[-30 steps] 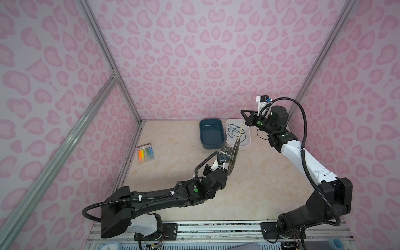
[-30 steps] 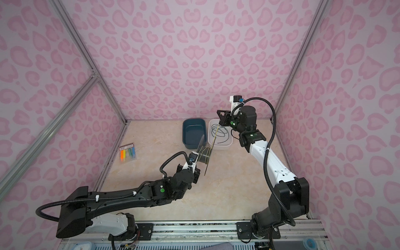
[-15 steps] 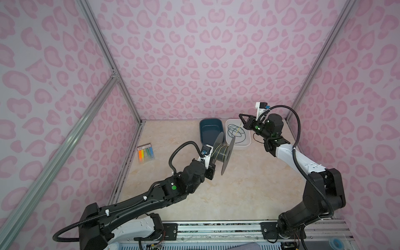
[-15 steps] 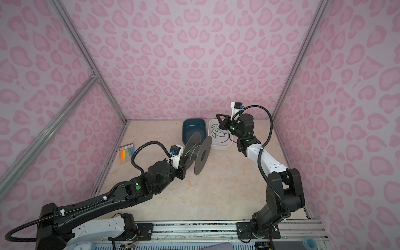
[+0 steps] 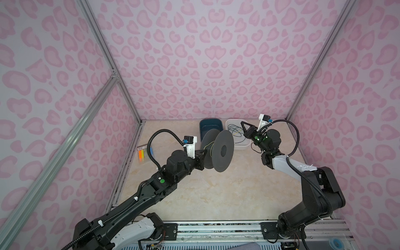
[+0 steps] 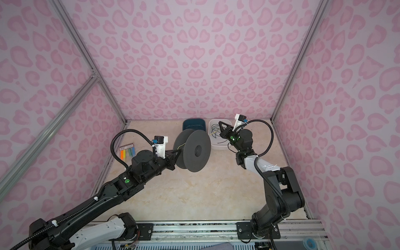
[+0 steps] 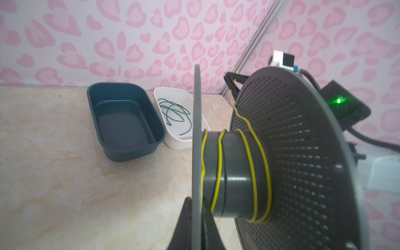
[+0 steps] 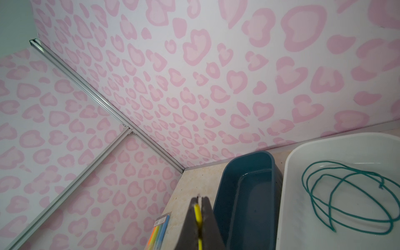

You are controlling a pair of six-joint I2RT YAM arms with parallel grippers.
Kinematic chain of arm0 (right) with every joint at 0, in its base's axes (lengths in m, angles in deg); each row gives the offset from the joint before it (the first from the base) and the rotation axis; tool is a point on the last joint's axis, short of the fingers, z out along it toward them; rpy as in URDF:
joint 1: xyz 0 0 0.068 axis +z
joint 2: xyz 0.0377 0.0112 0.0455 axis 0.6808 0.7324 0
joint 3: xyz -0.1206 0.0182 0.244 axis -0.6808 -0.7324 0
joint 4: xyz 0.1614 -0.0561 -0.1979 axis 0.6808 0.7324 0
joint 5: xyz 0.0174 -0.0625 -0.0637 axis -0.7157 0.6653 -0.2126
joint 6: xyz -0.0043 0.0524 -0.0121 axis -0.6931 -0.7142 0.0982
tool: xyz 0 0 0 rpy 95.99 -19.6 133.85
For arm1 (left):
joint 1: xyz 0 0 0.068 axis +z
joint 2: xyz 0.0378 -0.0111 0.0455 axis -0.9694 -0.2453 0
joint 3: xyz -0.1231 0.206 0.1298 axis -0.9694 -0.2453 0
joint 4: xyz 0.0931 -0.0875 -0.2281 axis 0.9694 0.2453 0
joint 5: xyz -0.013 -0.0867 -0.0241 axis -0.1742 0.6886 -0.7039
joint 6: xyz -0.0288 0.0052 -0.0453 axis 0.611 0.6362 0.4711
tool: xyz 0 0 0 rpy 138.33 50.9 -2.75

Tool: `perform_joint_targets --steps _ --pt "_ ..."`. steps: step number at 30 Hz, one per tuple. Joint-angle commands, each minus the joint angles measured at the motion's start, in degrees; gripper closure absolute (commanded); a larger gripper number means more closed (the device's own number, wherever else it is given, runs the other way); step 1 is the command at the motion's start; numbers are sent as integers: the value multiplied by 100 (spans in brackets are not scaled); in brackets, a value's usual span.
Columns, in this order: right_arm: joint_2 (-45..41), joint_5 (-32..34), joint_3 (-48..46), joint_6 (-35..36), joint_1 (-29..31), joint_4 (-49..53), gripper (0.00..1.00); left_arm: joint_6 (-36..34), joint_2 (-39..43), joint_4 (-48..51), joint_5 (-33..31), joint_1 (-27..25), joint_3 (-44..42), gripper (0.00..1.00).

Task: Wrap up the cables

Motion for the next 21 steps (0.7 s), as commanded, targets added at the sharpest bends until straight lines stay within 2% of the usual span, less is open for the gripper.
perform_joint_targets --steps 1,14,21 --pt "-63 1045 -357 -120 100 -607 100 923 2 -1387 -46 254 117 96" --pt "-963 2257 -1777 -11 1197 -1414 100 2529 -1107 -2499 -865 469 683 96" --pt "-1678 2873 -1900 723 2074 -1004 100 3314 -1777 -2794 -1124 465 1043 96"
